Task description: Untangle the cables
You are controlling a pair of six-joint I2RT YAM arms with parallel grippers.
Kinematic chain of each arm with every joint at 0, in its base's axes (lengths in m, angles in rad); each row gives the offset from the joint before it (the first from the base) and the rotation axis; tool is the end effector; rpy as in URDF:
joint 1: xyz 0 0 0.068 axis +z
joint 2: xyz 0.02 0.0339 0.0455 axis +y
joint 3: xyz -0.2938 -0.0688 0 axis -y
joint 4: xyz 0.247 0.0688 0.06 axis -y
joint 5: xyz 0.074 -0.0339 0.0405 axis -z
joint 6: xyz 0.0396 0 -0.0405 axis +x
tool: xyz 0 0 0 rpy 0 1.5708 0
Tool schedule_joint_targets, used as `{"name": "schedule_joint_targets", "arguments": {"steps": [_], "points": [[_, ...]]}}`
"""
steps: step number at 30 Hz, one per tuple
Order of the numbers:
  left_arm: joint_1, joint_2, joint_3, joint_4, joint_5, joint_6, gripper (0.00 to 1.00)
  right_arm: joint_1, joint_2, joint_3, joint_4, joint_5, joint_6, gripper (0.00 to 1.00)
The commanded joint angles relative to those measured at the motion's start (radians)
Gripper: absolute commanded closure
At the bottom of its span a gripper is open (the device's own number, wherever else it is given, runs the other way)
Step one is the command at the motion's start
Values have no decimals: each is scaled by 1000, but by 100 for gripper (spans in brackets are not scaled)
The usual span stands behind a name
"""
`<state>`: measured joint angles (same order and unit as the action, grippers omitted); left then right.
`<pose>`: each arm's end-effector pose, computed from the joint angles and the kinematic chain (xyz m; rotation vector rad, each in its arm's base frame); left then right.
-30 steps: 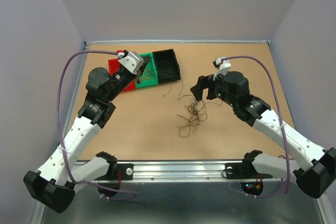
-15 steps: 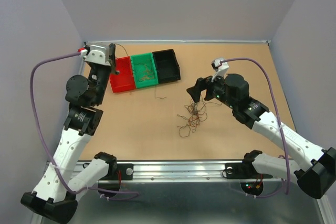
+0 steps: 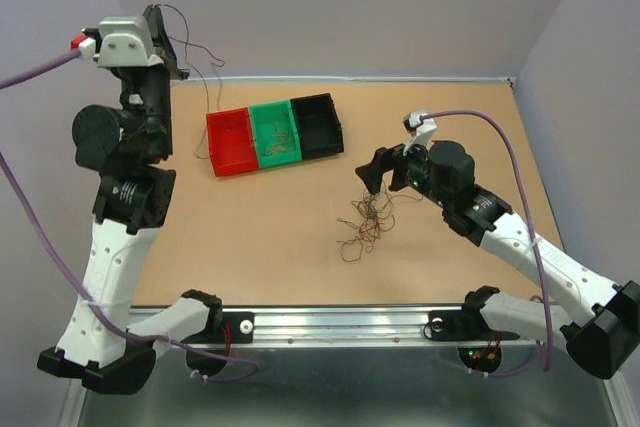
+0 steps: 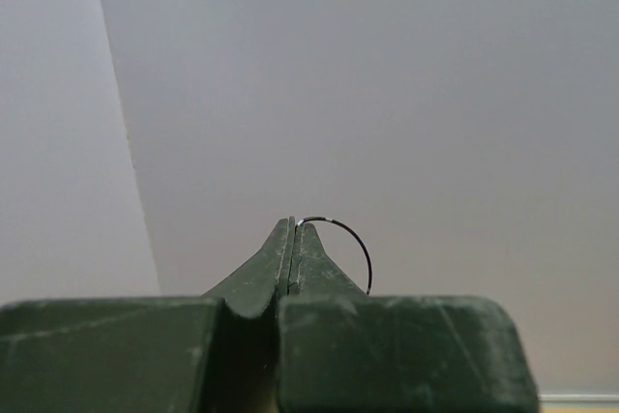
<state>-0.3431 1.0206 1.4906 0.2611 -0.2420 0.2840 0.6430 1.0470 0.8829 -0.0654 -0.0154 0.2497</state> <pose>0.1380 -0.0392 0.6044 0.0412 0.8646 0.0462 0.1894 0.1427 0.3609 -0.3722 1.8103 0.6457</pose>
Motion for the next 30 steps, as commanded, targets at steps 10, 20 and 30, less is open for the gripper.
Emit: {"name": "schedule_joint_targets", "arguments": {"steps": [10, 20, 30], "points": [[88, 225, 51, 36, -17, 61, 100, 7, -33, -28, 56, 11, -13, 2], [135, 233, -32, 101, 24, 29, 100, 7, -33, -32, 56, 35, -15, 2], [136, 271, 170, 30, 6, 46, 100, 7, -28, -32, 82, 40, -18, 2]]}}
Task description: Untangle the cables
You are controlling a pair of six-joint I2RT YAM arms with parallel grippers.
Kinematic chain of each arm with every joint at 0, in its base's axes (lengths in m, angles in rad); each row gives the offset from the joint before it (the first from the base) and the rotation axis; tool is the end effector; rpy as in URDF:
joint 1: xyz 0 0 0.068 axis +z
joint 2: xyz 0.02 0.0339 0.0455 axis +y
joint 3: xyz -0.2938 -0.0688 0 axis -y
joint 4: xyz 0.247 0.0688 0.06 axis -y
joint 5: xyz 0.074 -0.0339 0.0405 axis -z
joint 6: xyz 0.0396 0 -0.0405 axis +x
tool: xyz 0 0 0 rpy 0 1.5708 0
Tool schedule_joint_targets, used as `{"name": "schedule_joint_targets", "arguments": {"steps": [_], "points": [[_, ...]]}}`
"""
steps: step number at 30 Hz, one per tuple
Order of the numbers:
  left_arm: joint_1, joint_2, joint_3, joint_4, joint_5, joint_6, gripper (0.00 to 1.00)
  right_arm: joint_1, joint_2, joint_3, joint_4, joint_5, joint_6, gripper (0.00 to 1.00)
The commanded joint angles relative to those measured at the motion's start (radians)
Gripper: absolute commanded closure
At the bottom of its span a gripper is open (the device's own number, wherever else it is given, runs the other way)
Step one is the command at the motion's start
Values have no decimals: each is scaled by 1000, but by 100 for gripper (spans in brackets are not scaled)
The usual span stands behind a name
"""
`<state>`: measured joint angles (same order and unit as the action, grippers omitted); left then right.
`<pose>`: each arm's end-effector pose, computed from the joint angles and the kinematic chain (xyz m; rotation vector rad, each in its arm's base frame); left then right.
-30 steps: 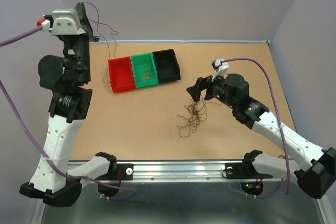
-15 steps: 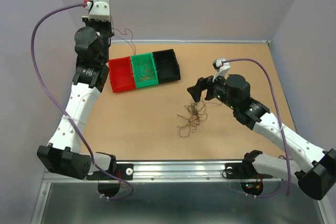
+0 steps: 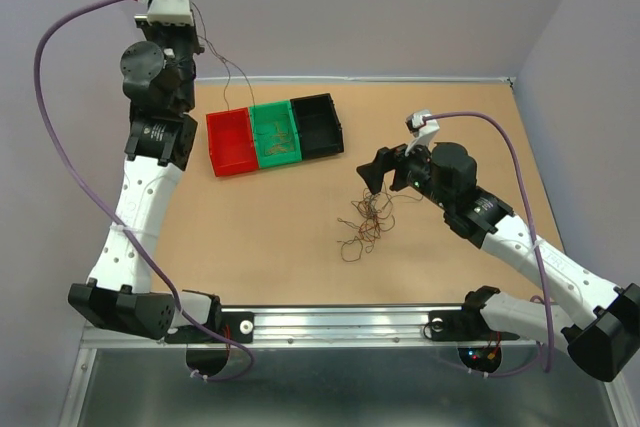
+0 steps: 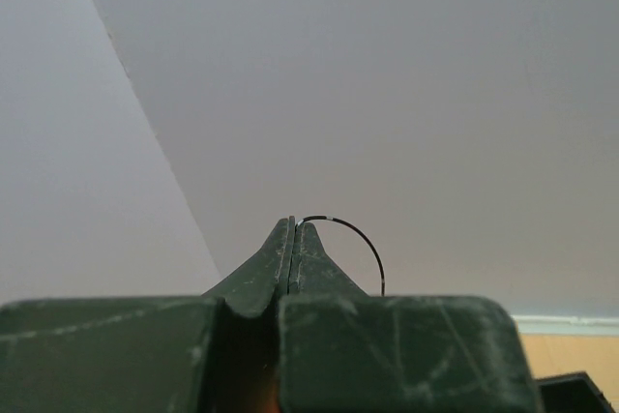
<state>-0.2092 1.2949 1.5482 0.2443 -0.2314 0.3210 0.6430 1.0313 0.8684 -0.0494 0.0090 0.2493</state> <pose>0.2591 -0.0457 0.5699 0.0786 1.0874 0.2247 0.1871 0.1398 0.3608 -0.3509 1.7936 0.6293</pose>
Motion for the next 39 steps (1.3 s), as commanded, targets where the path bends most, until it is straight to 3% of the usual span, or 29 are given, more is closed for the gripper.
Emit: {"name": "schedule_joint_targets", "arguments": {"steps": [1, 10, 21, 28, 31, 35, 39], "points": [[2, 0, 134, 46, -8, 12, 100, 7, -11, -17, 68, 14, -18, 2], [2, 3, 153, 58, -22, 23, 100, 7, -7, -16, 68, 13, -19, 2], [91, -12, -69, 154, 24, -28, 100, 7, -8, -16, 68, 6, -19, 2], [129, -147, -504, 329, 156, -82, 100, 7, -16, -19, 68, 0, -16, 2], [128, -140, -600, 369, 175, -88, 100, 7, -8, -17, 68, -1, -18, 2], [128, -42, -597, 325, 188, -85, 100, 7, -8, -16, 68, -1, -16, 2], [128, 93, -504, 153, 126, -103, 100, 7, -16, -17, 68, -3, -18, 2]]}}
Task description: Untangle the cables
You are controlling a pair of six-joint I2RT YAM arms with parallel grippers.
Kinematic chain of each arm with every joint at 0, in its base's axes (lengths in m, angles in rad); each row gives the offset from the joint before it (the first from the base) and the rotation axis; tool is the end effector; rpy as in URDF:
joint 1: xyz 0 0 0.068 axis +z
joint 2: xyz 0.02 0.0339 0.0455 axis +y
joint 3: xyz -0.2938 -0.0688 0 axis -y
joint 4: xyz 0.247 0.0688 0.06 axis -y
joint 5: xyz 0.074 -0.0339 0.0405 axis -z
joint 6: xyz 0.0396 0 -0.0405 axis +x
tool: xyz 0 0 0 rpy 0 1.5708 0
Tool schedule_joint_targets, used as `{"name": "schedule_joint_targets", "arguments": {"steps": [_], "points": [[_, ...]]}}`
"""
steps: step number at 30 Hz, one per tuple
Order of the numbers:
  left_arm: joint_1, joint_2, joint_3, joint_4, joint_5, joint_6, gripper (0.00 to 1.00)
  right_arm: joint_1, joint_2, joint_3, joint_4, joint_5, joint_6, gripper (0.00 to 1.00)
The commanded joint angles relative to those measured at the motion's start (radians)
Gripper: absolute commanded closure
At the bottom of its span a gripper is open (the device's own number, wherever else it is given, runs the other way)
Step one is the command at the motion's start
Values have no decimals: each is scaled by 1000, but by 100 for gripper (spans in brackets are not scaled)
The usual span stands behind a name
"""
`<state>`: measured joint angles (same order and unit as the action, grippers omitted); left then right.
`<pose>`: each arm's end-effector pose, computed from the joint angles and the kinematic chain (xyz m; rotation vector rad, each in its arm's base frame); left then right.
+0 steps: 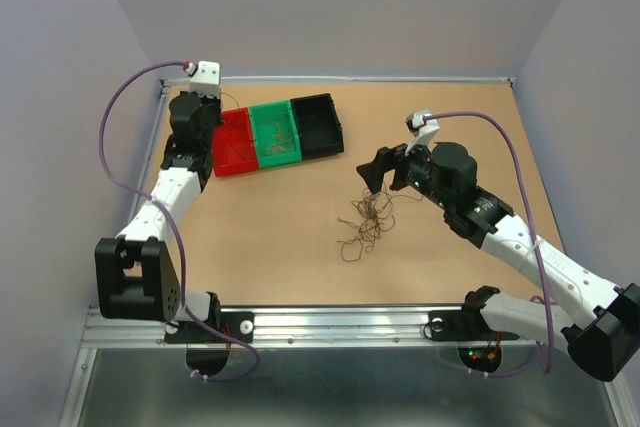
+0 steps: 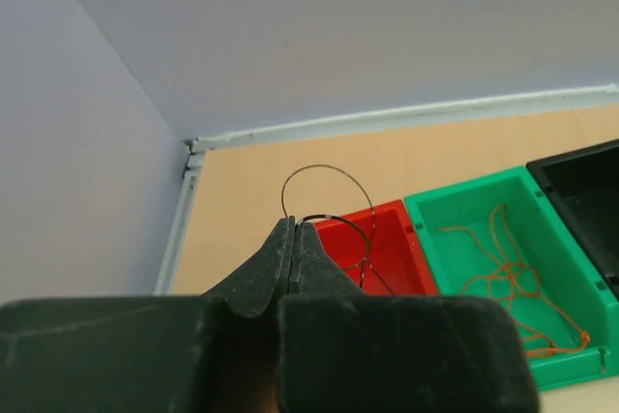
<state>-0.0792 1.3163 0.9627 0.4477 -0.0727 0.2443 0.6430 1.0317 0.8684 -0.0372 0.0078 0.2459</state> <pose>0.3108 -0.0218 0.3793 0.1798 1.4688 0.1875 0.1874 0.1400 0.3621 -0.3524 1.7810 0.6315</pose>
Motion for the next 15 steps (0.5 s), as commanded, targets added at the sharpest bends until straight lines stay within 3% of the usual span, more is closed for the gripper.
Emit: {"name": "schedule_joint_targets", "arguments": {"steps": [1, 9, 15], "points": [[-2, 116, 108, -102, -73, -36, 100, 7, -18, -17, 56, -2, -13, 2], [-4, 363, 225, -294, -140, -22, 100, 7, -19, -16, 56, -2, -8, 2], [-60, 650, 375, -438, -234, 39, 100, 7, -19, -14, 56, -28, -5, 2]]}}
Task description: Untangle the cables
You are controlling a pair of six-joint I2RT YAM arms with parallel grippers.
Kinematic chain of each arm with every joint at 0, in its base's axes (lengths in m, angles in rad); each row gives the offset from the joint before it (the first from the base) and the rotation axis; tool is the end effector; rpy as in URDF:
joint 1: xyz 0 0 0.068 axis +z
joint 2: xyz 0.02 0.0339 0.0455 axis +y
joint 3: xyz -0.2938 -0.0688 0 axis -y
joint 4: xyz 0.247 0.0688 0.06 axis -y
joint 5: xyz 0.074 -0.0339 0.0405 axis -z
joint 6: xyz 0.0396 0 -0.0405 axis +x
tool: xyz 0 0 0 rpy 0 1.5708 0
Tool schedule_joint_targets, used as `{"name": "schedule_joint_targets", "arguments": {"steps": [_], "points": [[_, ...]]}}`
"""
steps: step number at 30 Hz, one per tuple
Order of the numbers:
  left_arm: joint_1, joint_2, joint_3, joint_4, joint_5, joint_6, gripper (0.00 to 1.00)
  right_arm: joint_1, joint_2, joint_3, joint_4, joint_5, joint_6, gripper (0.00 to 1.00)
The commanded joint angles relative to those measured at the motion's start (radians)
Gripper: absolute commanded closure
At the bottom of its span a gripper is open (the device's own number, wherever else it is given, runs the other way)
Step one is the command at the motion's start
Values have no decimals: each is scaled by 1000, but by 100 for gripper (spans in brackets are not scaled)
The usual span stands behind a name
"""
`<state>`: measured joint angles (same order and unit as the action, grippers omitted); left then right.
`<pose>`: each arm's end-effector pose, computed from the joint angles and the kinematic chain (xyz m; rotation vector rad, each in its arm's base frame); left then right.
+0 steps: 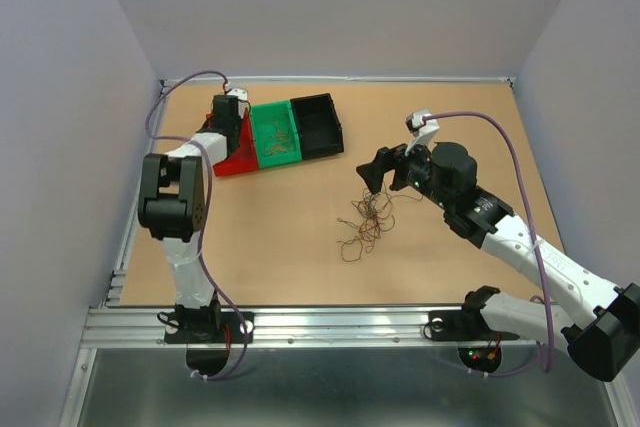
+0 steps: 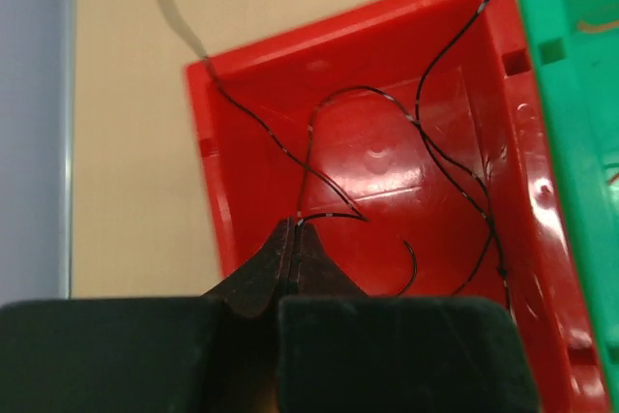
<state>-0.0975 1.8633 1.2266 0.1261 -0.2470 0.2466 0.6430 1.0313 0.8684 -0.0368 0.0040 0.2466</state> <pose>0.4359 -0.0329 0.2413 0.2068 2.0726 0.3478 0.1873 0.1401 0.3622 -0.3545 1.7803 0.6355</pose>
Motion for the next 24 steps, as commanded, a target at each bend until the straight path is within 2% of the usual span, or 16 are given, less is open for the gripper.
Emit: {"name": "schedule_joint_targets", "arguments": {"steps": [1, 4, 6, 7, 10, 11, 16, 21, 24], "points": [[-51, 172, 147, -124, -101, 46, 100, 7, -19, -14, 55, -19, -6, 2], [-64, 218, 165, -125, -143, 51, 99, 9, -17, -16, 54, -19, -7, 2], [-61, 197, 154, -123, -126, 40, 93, 7, -20, -16, 55, -19, -6, 2], [-56, 150, 127, -117, -115, 37, 77, 9, -20, -14, 54, -22, -6, 2], [-56, 24, 77, -89, -69, 26, 47, 7, -19, -14, 55, -24, -4, 2], [-56, -7, 51, -88, -63, 22, 43, 7, -19, -14, 55, -22, -6, 2], [-56, -163, 13, -109, -11, 14, 38, 9, -17, -14, 55, -19, -7, 2], [-42, -236, 17, -146, 50, 19, 36, 7, -8, -14, 55, -21, -9, 2], [-28, -227, 83, -181, 57, 23, 35, 7, -2, -11, 55, -21, -9, 2]]}}
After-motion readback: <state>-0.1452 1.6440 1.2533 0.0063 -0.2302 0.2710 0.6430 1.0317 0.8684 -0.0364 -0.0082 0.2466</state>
